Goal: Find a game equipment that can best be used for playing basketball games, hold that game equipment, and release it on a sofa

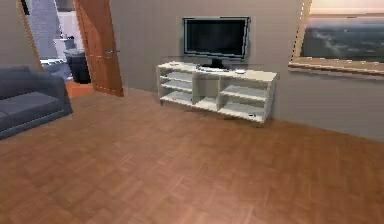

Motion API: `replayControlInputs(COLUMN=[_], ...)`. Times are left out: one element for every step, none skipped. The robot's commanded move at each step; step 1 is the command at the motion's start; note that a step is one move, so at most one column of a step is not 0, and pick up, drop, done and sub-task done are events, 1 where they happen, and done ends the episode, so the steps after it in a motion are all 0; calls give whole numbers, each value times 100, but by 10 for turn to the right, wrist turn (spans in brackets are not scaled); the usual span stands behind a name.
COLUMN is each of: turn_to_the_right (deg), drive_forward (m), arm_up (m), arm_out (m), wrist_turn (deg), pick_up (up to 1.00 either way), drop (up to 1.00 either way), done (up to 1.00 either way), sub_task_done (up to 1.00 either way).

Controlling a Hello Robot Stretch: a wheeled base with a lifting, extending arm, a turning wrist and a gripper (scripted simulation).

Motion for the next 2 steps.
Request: replayControlInputs(turn_to_the_right=[-150, 0], drive_forward=[0, 20], arm_up=[0, 0], arm_out=[0, 0], wrist_turn=[0, 0], pick_up=[0, 0], drop=[0, 0], done=[0, 0], sub_task_done=[0, 0])
